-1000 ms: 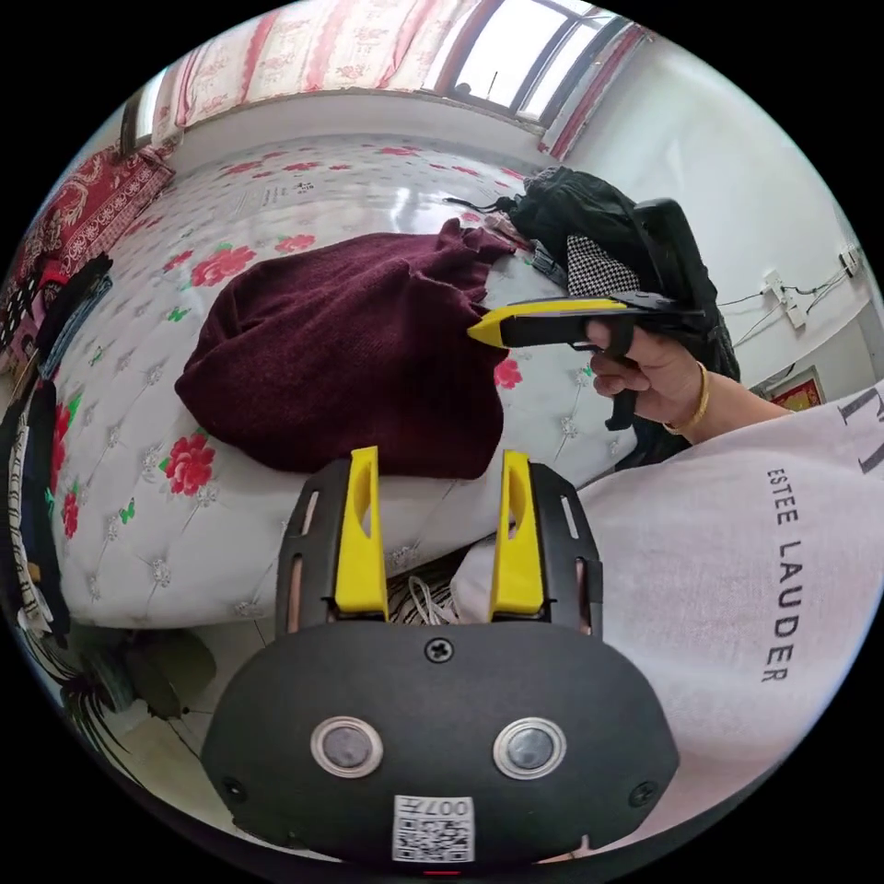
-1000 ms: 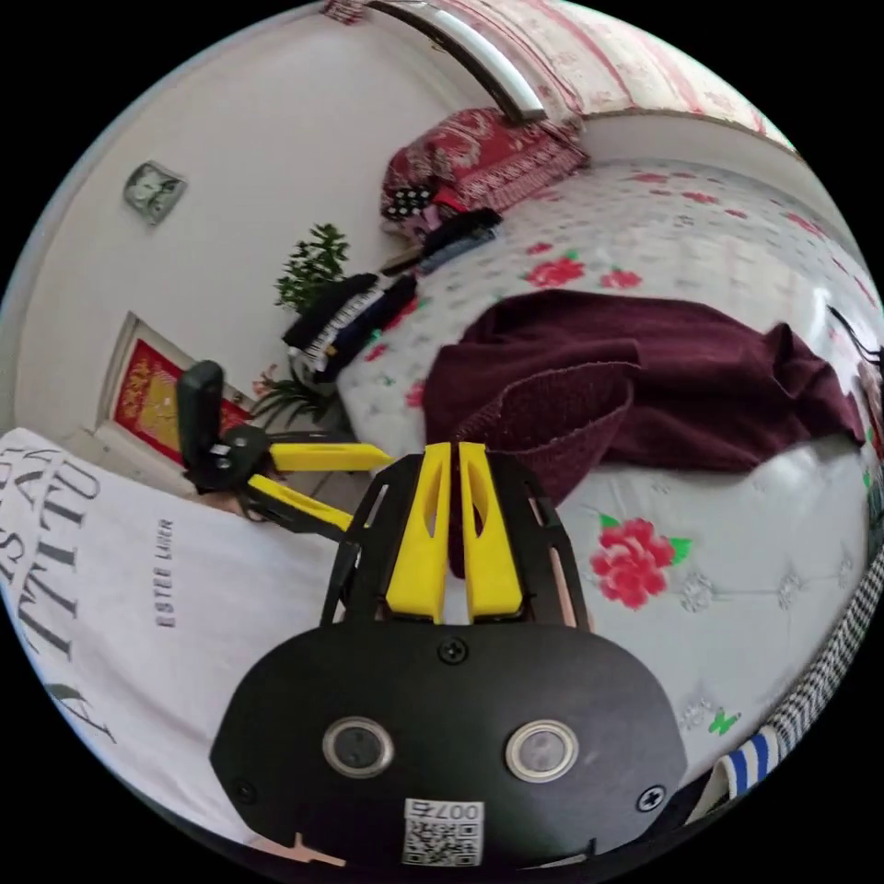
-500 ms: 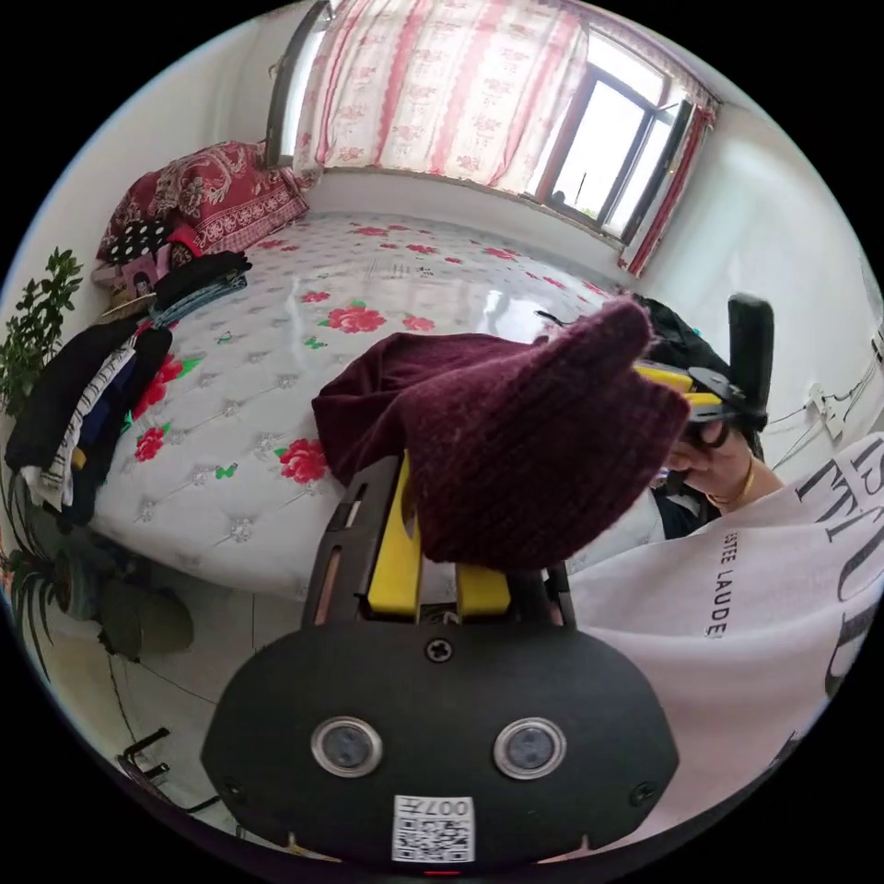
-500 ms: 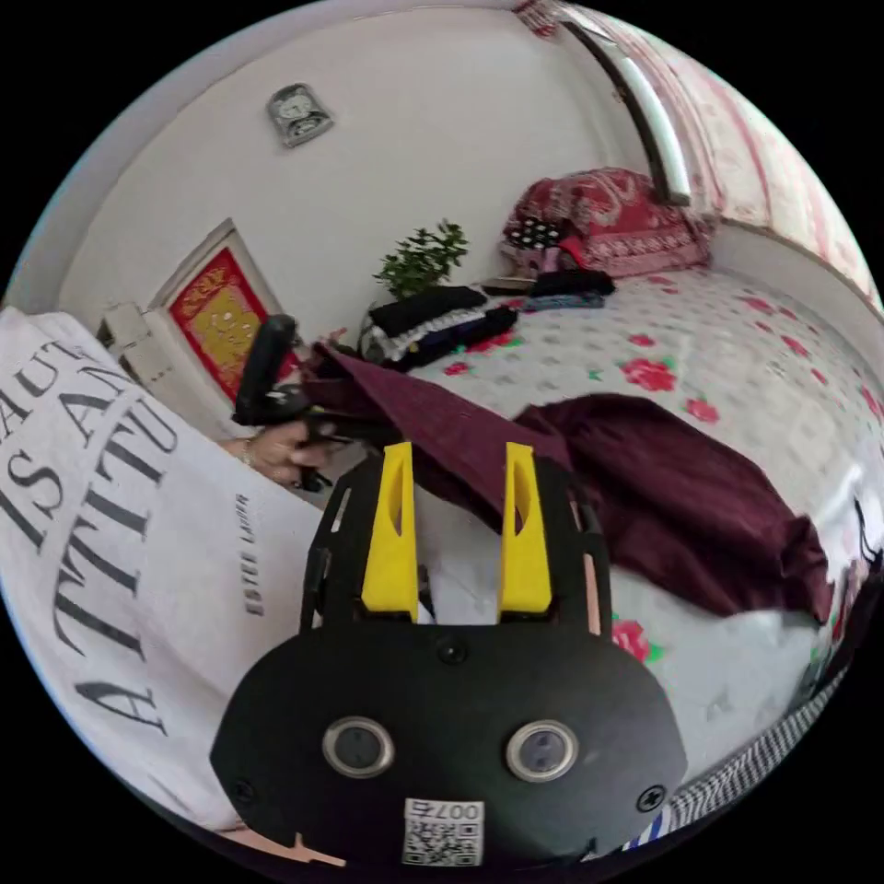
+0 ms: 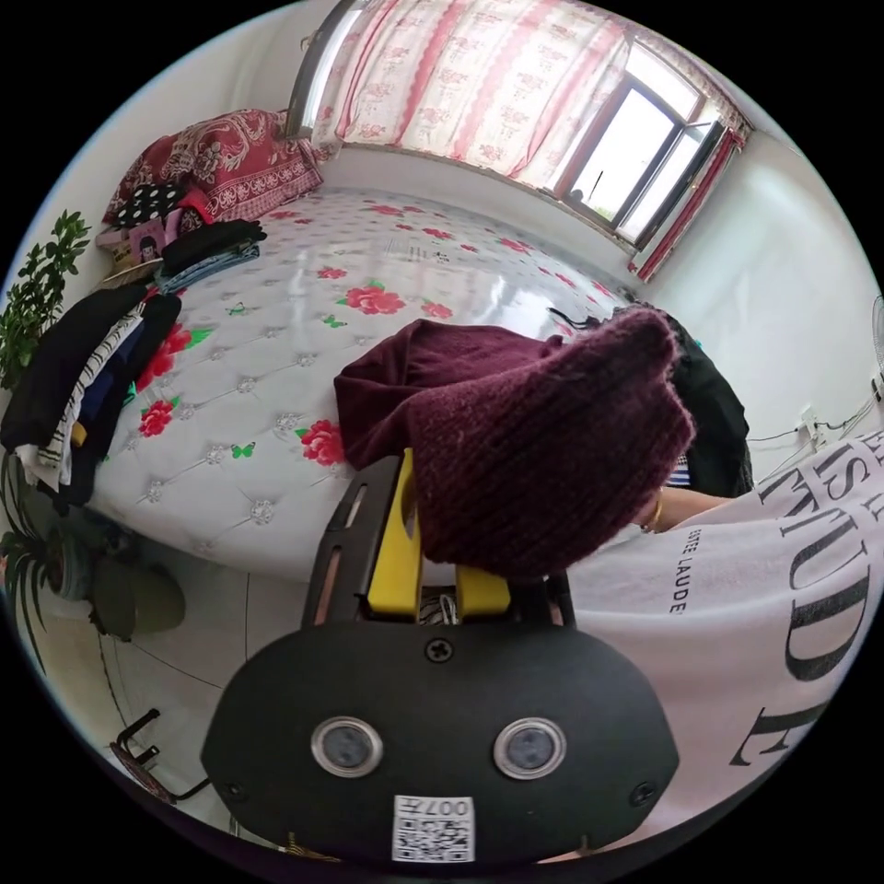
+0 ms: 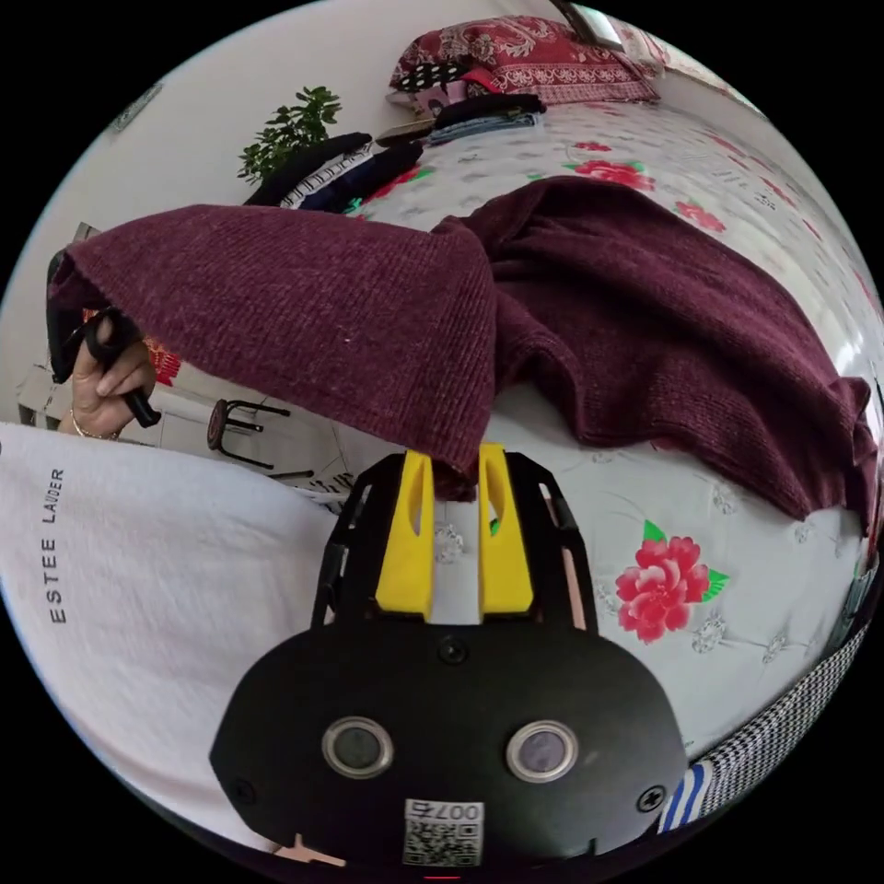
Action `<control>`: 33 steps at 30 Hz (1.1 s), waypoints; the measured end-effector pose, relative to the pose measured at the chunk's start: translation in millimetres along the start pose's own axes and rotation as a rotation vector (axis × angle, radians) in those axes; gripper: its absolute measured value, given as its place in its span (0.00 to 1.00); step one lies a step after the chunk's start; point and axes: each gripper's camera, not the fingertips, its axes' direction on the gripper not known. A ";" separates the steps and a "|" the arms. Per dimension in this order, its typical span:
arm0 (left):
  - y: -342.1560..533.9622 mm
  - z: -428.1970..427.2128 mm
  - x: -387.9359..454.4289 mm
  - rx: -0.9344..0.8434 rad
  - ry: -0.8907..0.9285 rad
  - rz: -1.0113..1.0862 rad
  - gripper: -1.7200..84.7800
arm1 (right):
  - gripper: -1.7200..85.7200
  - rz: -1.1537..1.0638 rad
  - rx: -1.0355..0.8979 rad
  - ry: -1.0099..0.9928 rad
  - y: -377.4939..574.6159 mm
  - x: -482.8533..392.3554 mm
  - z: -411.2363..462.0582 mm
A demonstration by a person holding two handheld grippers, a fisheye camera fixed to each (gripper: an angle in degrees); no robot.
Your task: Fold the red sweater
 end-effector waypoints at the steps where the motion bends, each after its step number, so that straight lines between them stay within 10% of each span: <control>1: -1.8 4.3 -11.4 -0.025 -0.023 -0.011 0.03 | 0.12 -0.016 -0.010 -0.001 -5.5 0.5 -1.3; 12: -250.2 -5.0 -137.6 0.029 0.050 -0.178 0.02 | 0.09 -0.279 0.023 0.733 -192.7 -10.8 -135.7; 17: -383.0 -200.0 -47.3 0.426 0.027 0.075 0.02 | 0.08 -0.156 0.563 1.131 -241.2 -101.4 -401.0; 23: -324.2 -372.8 85.3 0.882 0.093 0.459 0.02 | 0.08 -0.264 1.224 1.224 -68.5 -201.1 -561.3; 33: -136.1 -282.4 155.6 0.647 -0.123 0.547 0.02 | 0.04 -0.348 0.940 1.084 85.5 -128.8 -413.0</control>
